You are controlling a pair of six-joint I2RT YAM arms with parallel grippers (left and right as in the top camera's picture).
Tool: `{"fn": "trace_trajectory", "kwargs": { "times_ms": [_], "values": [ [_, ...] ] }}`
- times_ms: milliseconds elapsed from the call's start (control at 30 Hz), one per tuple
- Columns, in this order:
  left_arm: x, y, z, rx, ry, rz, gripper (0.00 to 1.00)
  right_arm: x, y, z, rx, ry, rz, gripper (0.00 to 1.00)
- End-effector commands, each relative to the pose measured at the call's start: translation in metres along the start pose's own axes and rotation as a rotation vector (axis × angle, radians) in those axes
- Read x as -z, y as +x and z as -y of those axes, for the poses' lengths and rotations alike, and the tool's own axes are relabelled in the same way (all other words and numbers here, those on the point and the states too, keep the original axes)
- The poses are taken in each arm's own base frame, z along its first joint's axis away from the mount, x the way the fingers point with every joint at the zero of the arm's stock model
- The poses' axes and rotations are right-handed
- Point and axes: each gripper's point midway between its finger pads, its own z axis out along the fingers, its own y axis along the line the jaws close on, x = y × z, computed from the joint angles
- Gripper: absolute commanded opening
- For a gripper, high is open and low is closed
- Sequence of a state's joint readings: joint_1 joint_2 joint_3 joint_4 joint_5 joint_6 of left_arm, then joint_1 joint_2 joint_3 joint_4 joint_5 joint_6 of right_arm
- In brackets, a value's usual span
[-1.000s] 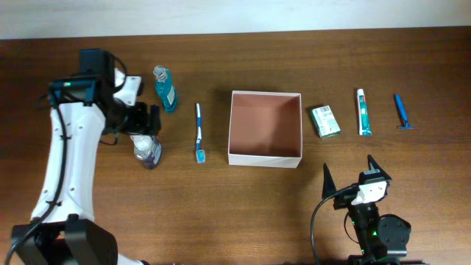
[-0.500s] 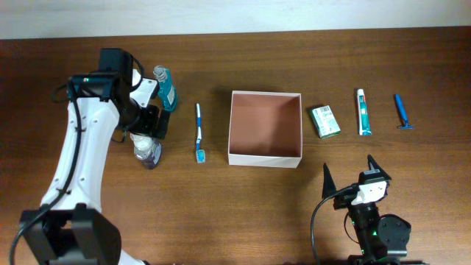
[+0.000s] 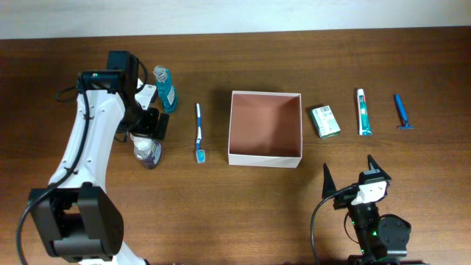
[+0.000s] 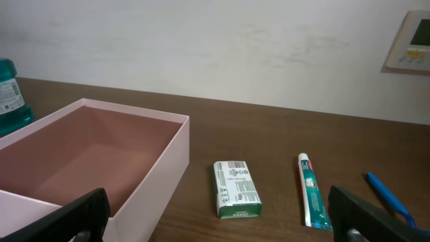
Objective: Pack container
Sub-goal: 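Lower the left gripper and close it around the soap bottle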
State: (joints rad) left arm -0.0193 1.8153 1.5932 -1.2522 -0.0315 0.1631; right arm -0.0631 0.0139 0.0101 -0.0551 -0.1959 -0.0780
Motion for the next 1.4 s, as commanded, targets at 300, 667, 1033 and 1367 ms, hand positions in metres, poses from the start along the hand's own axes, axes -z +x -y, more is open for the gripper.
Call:
{"fn": "trace_trajectory", "kwargs": {
  "times_ms": [300, 667, 1033, 1367],
  "values": [
    [-0.0026, -0.0006, -0.0043, 0.023, -0.017, -0.005, 0.99, 0.0004, 0.0018, 0.0025, -0.004, 0.014, -0.002, 0.99],
    [-0.0026, 0.0046, -0.0035, 0.021, -0.014, -0.026, 0.97, 0.0004, 0.0018, 0.0025, -0.004, 0.014, -0.002, 0.99],
    [-0.0026, 0.0047, -0.0042, 0.021, -0.019, -0.027, 0.63, 0.0004, 0.0018, 0.0025, -0.004, 0.014, -0.002, 0.99],
    [-0.0027, 0.0079, -0.0101, 0.039, -0.018, -0.035, 0.52, 0.0004, 0.0018, 0.0025, -0.004, 0.014, -0.002, 0.99]
  ]
}}
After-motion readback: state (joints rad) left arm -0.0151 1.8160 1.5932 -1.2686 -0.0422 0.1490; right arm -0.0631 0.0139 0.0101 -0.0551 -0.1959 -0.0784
